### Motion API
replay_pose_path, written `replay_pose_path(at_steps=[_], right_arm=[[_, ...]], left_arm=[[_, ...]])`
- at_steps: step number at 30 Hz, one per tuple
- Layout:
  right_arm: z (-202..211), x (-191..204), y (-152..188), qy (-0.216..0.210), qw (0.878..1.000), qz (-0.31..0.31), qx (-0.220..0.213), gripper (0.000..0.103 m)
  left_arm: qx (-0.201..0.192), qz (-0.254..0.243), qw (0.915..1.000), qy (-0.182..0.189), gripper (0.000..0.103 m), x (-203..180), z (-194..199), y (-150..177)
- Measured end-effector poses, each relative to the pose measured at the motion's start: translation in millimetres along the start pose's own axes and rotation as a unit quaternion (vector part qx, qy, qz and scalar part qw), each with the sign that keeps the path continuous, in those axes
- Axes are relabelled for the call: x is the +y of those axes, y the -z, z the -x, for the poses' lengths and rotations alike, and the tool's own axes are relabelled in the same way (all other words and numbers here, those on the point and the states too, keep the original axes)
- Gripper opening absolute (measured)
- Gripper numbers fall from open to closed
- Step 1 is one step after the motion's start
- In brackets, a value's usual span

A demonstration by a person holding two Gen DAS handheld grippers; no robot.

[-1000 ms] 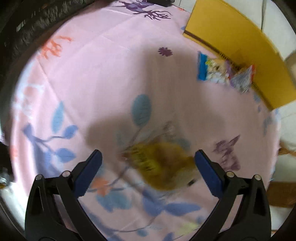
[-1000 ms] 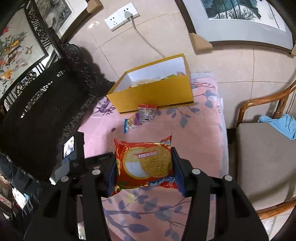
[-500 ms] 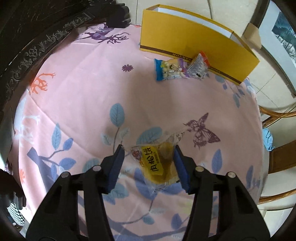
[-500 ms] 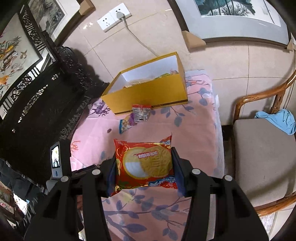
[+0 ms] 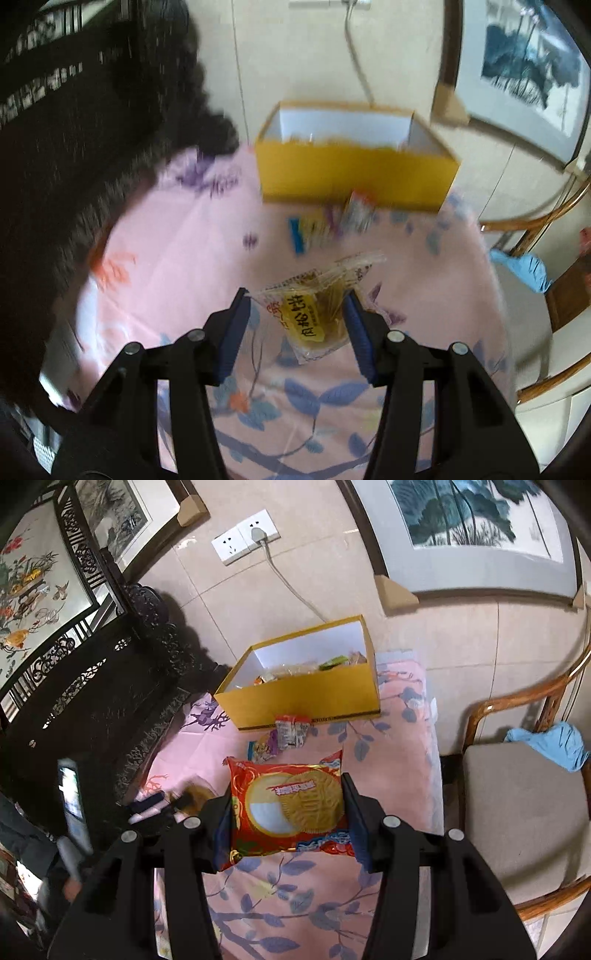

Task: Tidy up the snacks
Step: 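Carry the bun bag and red biscuit pack over the box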

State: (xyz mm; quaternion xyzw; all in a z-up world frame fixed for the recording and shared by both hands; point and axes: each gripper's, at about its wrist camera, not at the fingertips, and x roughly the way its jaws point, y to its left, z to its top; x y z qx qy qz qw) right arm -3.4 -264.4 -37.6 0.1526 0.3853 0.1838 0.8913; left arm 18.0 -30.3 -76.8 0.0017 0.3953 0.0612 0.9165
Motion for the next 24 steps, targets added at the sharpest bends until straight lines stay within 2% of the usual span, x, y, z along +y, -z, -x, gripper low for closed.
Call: replay_pose_path(at_steps=[3,5,12,15,19,24], right_arm=[[-3,11,-15,0.018,1.000,0.021,-0.005,0.052],[-7,16,-25,0.025,0.999,0.032,-0.013,0.052],[-33,13,-84,0.048,0.996,0.038,-0.067,0.052],[-47,9,-111,0.059,0.994,0.043,-0.083,0.052],[-71,8,-140,0.061,0.993,0.040,-0.097,0.052],[-113,2,-171,0.051,0.993,0.046,-0.094,0.052]], left_arm=[[-0.018,0.001,0.9998,0.006,0.052,-1,9,-23],[-0.035,0.010,0.9990,0.024,0.052,2,14,-43],[-0.097,-0.012,0.9948,0.029,0.052,-4,25,-96],[-0.114,-0.023,0.9926,0.032,0.052,-5,13,-124],[-0.118,-0.023,0.9921,0.036,0.052,-3,-10,-155],[-0.138,-0.034,0.9896,0.024,0.052,-5,-43,-193]])
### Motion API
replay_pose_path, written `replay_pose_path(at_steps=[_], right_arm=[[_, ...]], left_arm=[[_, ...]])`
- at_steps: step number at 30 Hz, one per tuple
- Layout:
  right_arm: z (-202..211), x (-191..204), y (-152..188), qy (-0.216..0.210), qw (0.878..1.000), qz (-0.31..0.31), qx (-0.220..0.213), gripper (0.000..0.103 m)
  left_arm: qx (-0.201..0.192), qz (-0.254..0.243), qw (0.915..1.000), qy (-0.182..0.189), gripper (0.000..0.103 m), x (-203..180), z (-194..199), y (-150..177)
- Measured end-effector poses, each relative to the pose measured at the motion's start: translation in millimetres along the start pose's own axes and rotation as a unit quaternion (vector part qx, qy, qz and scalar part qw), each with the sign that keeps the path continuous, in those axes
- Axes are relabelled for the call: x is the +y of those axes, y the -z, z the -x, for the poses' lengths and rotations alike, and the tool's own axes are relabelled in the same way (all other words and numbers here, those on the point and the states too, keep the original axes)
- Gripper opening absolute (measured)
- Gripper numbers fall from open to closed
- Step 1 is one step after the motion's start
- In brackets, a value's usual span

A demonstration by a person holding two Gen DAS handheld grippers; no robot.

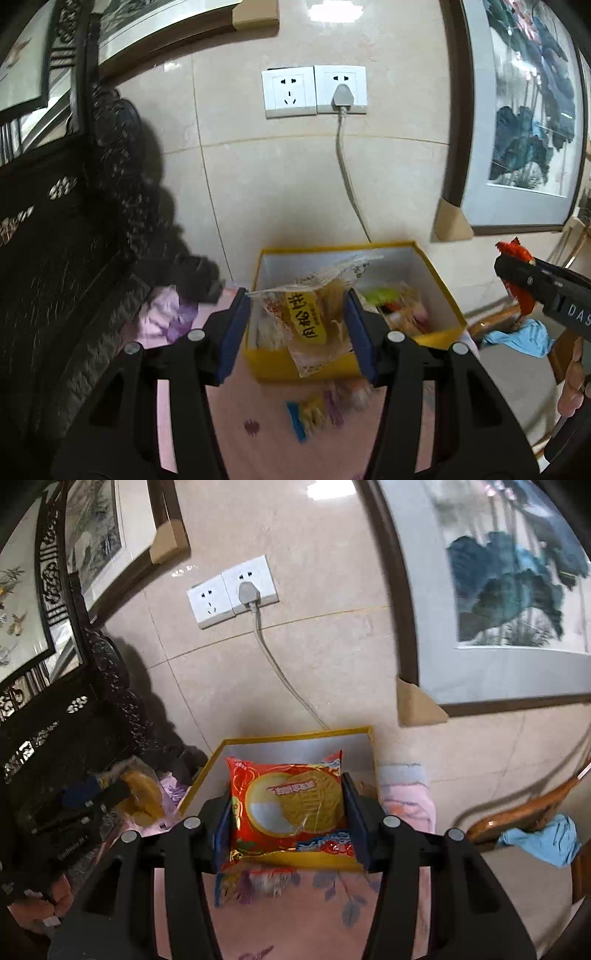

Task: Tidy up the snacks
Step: 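Carry the bun bag and red biscuit pack over the box, then open both grippers to drop the two snacks into the box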

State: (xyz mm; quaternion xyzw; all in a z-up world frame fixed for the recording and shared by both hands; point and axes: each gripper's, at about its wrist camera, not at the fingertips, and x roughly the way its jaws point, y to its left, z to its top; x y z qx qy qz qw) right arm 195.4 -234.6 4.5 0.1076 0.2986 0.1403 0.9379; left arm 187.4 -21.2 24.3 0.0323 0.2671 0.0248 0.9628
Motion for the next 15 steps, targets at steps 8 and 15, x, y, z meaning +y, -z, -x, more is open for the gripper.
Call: replay_pose_path(at_steps=[8,15], right_arm=[[-54,-19,-23,-0.009,1.000,-0.011,-0.009,0.052],[-75,-24,-25,-0.014,1.000,-0.001,0.005,0.052]], left_arm=[[-0.002,-0.017,0.9996,-0.024,0.052,-6,-65,-22],[0.001,-0.012,0.9998,-0.014,0.052,-10,-90,-23]])
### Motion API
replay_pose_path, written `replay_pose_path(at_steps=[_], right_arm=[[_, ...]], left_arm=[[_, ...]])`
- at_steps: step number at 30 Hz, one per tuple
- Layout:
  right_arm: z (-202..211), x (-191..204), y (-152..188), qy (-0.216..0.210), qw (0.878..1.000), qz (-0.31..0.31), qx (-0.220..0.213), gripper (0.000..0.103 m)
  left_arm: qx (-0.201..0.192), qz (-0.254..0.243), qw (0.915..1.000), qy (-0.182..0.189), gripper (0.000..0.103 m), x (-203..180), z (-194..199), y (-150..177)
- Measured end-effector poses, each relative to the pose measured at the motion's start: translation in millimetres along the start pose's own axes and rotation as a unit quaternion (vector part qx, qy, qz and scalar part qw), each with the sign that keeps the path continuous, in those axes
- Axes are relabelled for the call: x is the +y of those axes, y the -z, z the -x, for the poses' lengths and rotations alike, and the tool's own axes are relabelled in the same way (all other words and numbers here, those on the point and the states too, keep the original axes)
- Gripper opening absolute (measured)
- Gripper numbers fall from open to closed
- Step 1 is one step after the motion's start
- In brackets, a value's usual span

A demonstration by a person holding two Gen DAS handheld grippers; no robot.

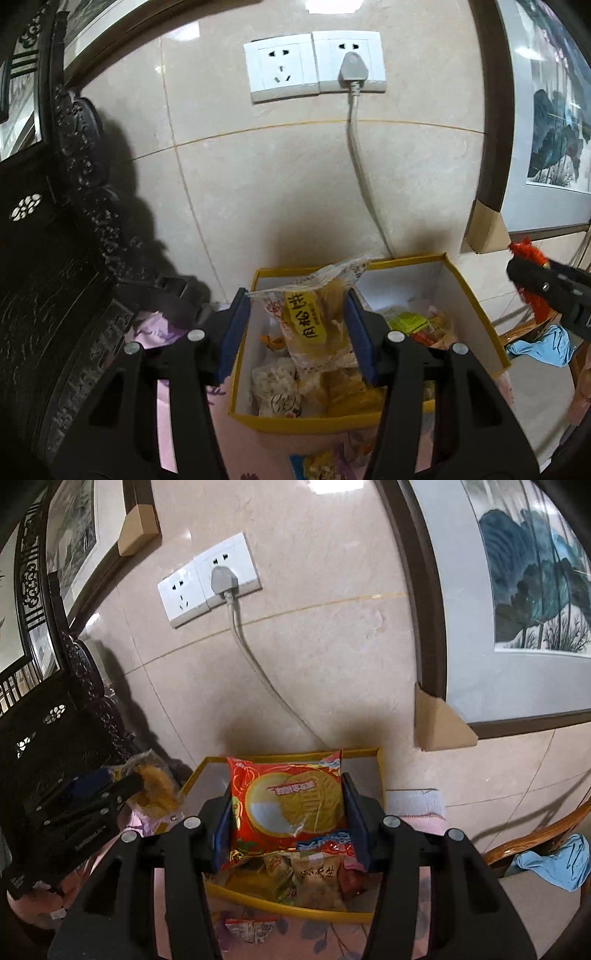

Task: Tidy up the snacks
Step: 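Open both grippers to drop the two snacks into the box, then grasp the blue-purple cartoon snack bag with the left gripper while the right grasps the orange-striped bag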

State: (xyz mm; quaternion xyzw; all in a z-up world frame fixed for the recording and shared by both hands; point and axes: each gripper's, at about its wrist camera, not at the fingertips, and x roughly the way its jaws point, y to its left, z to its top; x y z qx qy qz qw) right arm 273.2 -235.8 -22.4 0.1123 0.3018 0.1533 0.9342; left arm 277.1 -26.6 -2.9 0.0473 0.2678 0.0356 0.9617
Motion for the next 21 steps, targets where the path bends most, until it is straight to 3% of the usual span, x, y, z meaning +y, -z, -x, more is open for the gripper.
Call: replay_pose_path(at_steps=[2,3,4,5,9,11,13,15,17,19,21], right_arm=[[-5,-3,2,0.009,1.000,-0.003,-0.001,0.053],[-10,-4,2,0.010,1.000,-0.003,0.001,0.061],[-16,-5,2,0.011,1.000,0.000,0.007,0.091],[-21,-4,2,0.018,1.000,0.005,0.018,0.102],[-13,3,15,0.034,0.999,0.025,0.027,0.102],[-1,13,33,0.010,0.998,0.033,0.047,0.102],[2,29,61,-0.020,0.995,0.059,0.075,0.102],[-8,46,96,-0.022,0.991,0.086,0.104,0.102],[-27,58,137,-0.008,0.992,0.064,0.113,0.102],[-48,65,161,-0.022,0.992,0.025,0.118,0.102],[-60,75,175,-0.004,0.994,0.022,0.103,0.102]], left_arm=[[-0.001,0.008,1.0000,0.002,0.053,0,-6,-3],[-0.009,0.009,0.9998,0.012,0.071,0,-9,-4],[-0.015,0.009,0.9998,0.010,0.101,0,-11,-4],[-0.023,0.011,0.9997,-0.006,0.101,0,-9,-3],[-0.008,-0.002,0.9998,-0.017,0.101,12,-1,10],[-0.006,0.008,0.9997,-0.023,0.101,27,10,28],[0.014,0.020,0.9994,-0.024,0.101,43,17,53],[0.046,0.034,0.9976,-0.038,0.101,55,18,77],[0.089,0.053,0.9933,-0.051,0.101,68,16,107],[0.122,0.060,0.9893,-0.052,0.101,74,14,132],[0.145,0.052,0.9857,-0.068,0.101,76,15,152]])
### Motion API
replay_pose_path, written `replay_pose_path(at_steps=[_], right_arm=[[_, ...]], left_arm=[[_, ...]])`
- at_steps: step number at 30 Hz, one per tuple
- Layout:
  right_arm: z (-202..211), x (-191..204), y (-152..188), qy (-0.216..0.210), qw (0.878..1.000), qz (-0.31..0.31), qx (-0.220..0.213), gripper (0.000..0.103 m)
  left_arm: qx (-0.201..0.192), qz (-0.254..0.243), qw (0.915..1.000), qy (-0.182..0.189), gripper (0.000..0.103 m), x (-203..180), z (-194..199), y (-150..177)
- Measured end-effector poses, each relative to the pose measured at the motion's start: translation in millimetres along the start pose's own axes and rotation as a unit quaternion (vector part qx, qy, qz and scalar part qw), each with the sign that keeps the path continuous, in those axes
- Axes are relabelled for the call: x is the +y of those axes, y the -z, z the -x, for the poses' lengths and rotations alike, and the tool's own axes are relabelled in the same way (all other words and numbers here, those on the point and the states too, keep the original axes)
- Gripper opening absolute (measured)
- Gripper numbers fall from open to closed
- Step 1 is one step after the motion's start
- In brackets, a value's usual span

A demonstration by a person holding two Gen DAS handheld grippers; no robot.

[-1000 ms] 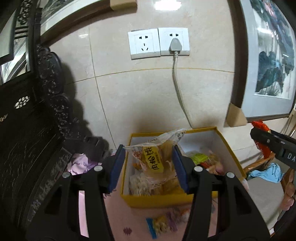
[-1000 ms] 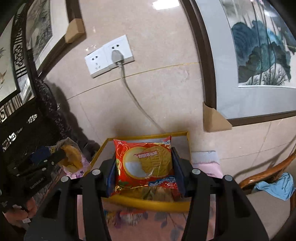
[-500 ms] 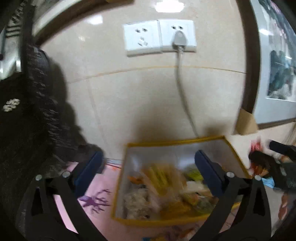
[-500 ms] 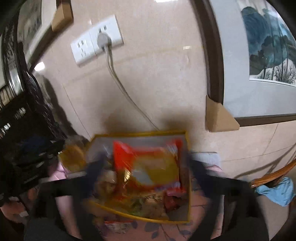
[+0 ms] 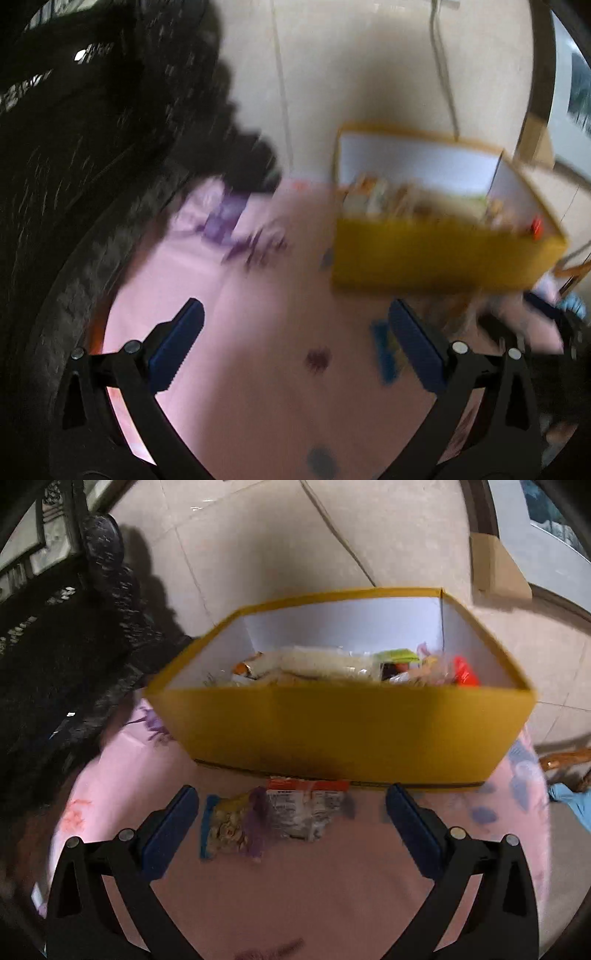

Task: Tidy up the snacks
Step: 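Grasp the blue-purple cartoon snack bag with the left gripper while the right grasps the orange-striped bag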

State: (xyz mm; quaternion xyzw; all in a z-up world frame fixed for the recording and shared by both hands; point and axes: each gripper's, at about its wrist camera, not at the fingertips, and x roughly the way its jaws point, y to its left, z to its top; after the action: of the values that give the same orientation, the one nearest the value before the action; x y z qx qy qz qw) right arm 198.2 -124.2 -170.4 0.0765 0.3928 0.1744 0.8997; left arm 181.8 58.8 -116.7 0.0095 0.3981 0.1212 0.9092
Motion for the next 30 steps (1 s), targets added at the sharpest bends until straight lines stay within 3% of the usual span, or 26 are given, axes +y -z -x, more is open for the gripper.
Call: replay_pose_path(at_steps=[4,6,7,10,12,13,15,17,19,20,24,25,26,27,28,29,30], right_arm=[[-20,31,9,0.029,0.998,0.036,-0.040,0.102],[-41,35,7,0.056,0.997,0.042,-0.013,0.102],[-54,32,8,0.047,0.998,0.031,0.021,0.102],[-58,31,23,-0.061,0.992,0.006,0.114,0.102],[-39,25,30,-0.181,0.968,-0.046,0.169,0.102],[-14,17,32,-0.218,0.959,-0.073,0.169,0.102],[13,5,32,-0.201,0.964,-0.078,0.156,0.102],[30,-12,34,-0.091,0.982,-0.051,0.158,0.102],[29,-25,40,-0.005,0.984,-0.023,0.176,0.102],[28,-33,44,0.014,0.982,-0.029,0.185,0.102],[28,-66,59,0.006,0.968,-0.133,0.211,0.102],[28,-70,62,0.005,0.966,-0.143,0.215,0.102],[29,-72,65,0.005,0.965,-0.145,0.218,0.102],[33,-71,68,0.007,0.965,-0.142,0.219,0.102],[36,-71,69,0.012,0.967,-0.133,0.218,0.102],[39,-72,69,0.015,0.968,-0.125,0.217,0.102],[44,-72,69,0.017,0.970,-0.117,0.211,0.102]], left_arm=[[-0.002,-0.033,0.9989,-0.033,0.101,4,-1,37],[0.015,-0.046,0.9979,-0.043,0.101,6,-10,49],[0.022,-0.053,0.9973,-0.047,0.101,7,-15,51],[0.030,-0.068,0.9954,-0.061,0.101,12,-26,54],[0.031,-0.070,0.9952,-0.060,0.101,14,-30,51],[0.027,-0.073,0.9955,-0.054,0.101,14,-32,48],[0.013,-0.082,0.9956,-0.044,0.101,9,-34,39],[-0.005,-0.085,0.9962,-0.018,0.101,2,-38,30],[-0.008,-0.091,0.9955,0.023,0.101,-8,-42,21],[-0.009,-0.090,0.9951,0.038,0.101,-11,-45,19],[0.003,-0.105,0.9905,0.089,0.101,-33,-67,11],[0.012,-0.102,0.9906,0.090,0.101,-35,-76,11],[0.026,-0.093,0.9883,0.118,0.099,-34,-86,13],[0.043,-0.079,0.9846,0.150,0.074,-32,-93,15],[0.092,-0.056,0.9795,0.170,0.041,-27,-110,18],[0.114,-0.012,0.9721,0.205,0.034,-17,-118,20],[0.121,0.012,0.9671,0.223,0.020,-10,-119,19]])
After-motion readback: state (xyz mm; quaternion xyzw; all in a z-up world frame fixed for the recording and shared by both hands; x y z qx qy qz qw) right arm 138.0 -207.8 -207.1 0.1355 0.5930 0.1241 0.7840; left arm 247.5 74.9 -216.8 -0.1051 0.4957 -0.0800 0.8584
